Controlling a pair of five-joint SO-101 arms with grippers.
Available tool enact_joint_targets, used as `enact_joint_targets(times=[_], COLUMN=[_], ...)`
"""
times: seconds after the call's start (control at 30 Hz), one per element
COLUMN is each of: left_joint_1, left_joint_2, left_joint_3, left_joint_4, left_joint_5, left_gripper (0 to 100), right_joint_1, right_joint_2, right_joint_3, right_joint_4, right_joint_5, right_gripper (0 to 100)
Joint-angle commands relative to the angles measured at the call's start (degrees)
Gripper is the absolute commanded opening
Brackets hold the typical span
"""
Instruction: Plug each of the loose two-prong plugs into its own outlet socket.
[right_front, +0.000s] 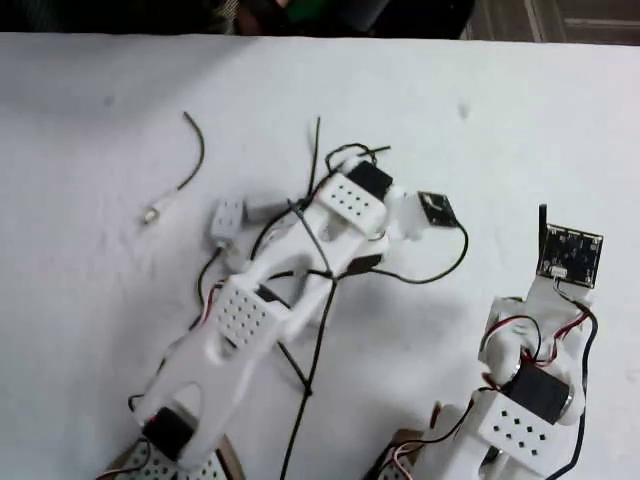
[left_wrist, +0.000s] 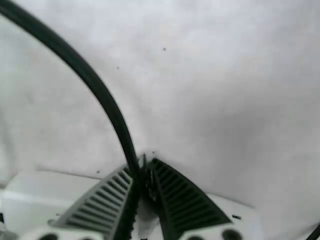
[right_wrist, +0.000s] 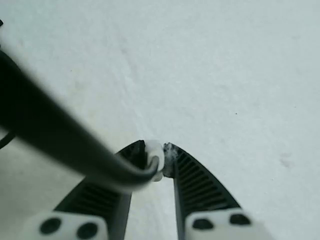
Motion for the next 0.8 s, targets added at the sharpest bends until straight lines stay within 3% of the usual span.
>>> enact_joint_targets(times=[0.0,0.13,0.37,0.57,0.77], left_joint_1=[1.1,1.6,1.5,-0.6,-9.4], left_joint_2=[-2.7,-2.8,-5.5,-18.9,-34.1], left_joint_3=[-1.1,-1.3,-0.8,2.6,11.3], left_joint_4=[0.5,0.6,0.9,1.0,1.0], left_joint_5=[-1.4,7.0,15.8,16.7,16.7], left_gripper=[2,9,16,16,16], right_joint_1=[0.4,0.1,0.4,0.5,0.4], right_joint_2=[0.2,0.2,0.2,0.2,0.2], right_joint_3=[-0.4,-0.4,-0.4,-0.7,-0.7], right_joint_4=[-1.1,-1.1,-1.1,-1.0,-0.8], right_joint_5=[1.1,2.6,2.6,2.6,2.6], right_gripper=[1.7,1.7,1.7,1.7,1.7])
